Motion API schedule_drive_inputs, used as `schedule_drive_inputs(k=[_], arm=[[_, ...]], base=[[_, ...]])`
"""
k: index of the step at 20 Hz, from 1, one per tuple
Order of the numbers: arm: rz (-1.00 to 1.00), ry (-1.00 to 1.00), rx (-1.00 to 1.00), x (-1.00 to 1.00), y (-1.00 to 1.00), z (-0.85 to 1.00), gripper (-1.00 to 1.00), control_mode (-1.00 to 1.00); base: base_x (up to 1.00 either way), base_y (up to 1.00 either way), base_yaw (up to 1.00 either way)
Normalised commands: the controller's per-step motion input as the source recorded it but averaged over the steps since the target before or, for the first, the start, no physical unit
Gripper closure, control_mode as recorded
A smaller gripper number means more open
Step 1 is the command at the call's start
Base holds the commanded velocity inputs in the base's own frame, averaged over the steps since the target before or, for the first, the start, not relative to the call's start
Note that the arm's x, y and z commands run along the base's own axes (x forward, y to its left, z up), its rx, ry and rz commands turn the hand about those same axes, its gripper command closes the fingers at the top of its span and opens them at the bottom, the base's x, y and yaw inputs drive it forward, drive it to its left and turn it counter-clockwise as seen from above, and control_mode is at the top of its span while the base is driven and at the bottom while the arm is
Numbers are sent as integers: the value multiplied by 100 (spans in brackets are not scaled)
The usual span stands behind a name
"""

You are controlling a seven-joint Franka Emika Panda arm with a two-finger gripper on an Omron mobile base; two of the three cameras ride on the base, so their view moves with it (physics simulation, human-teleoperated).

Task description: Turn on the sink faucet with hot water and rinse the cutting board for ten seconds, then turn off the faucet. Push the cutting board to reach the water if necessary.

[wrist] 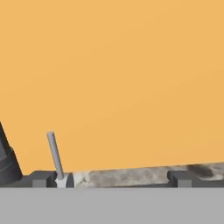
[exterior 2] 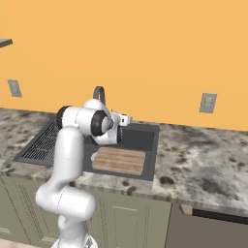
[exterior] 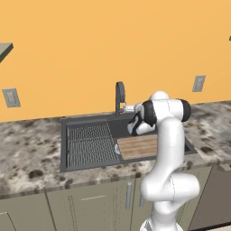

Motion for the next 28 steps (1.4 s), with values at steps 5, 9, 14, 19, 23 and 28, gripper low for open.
schedule_drive_inputs(k=[5, 9, 14, 19, 23, 28], arm=[[0, -3, 0, 9, 0, -16, -100, -100], [2, 0, 0, 1, 0, -14, -100, -100], [4, 0, 0, 0, 1, -2, -100, -100], [6, 0, 0, 4, 0, 0, -100, -100], [7, -1, 0, 7, 0, 0, -100, -100], [6, -1, 0, 14, 0, 0, -100, -100]], base=[[0, 0, 0], [0, 0, 0], [0, 0, 0], [0, 0, 0], [0, 0, 0], [0, 0, 0]])
